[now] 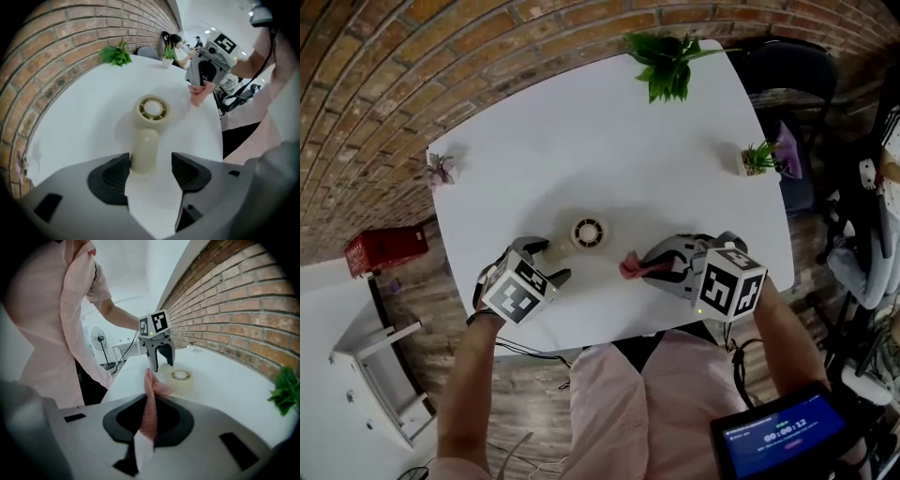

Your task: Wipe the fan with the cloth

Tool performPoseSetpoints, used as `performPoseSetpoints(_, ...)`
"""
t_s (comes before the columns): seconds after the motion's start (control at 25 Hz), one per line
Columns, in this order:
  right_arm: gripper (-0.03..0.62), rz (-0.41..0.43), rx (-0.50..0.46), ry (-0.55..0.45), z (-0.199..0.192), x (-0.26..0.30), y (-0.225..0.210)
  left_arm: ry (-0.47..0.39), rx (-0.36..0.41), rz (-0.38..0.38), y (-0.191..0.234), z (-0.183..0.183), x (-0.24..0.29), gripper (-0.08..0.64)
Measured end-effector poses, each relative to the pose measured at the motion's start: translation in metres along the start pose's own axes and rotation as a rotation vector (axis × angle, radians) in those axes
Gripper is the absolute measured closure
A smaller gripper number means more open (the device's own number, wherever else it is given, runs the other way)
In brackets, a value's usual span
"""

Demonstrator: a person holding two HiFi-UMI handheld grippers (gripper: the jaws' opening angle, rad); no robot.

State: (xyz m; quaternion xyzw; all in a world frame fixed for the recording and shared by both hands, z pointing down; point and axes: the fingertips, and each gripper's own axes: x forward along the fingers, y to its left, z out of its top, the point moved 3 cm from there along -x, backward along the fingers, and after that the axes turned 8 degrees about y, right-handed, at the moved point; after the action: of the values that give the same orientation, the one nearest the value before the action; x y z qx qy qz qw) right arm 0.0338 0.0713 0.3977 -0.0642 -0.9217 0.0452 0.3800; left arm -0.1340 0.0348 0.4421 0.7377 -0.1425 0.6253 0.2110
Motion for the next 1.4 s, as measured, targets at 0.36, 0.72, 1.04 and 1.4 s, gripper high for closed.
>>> performPoseSetpoints(0.36,0.552,-0.121,0.118,-0.021,-0.045,-0.065,0.025,-0.102,-0.012,-0.173,-0.082,0.055,0.017,0.259)
performPoseSetpoints(0.72,0.551,-0.177,0.166,-0.014,-0.065,-0.086,0.041,-0.229,0.042,-0.112,-0.088,0.128,0.011,0.253)
performPoseSetpoints(1.04,0.551,-0.168,0.152,-0.037,-0.039,-0.063,0.027,-0.246,0.084,0.107,-0.04,0.094,-0.048,0.212)
performPoseSetpoints(1.4,0.551,-0.122,0.225,-0.022,0.006,0.005,0.01,0.005,0.339,0.077,0.001,0.068,0.004,0.147)
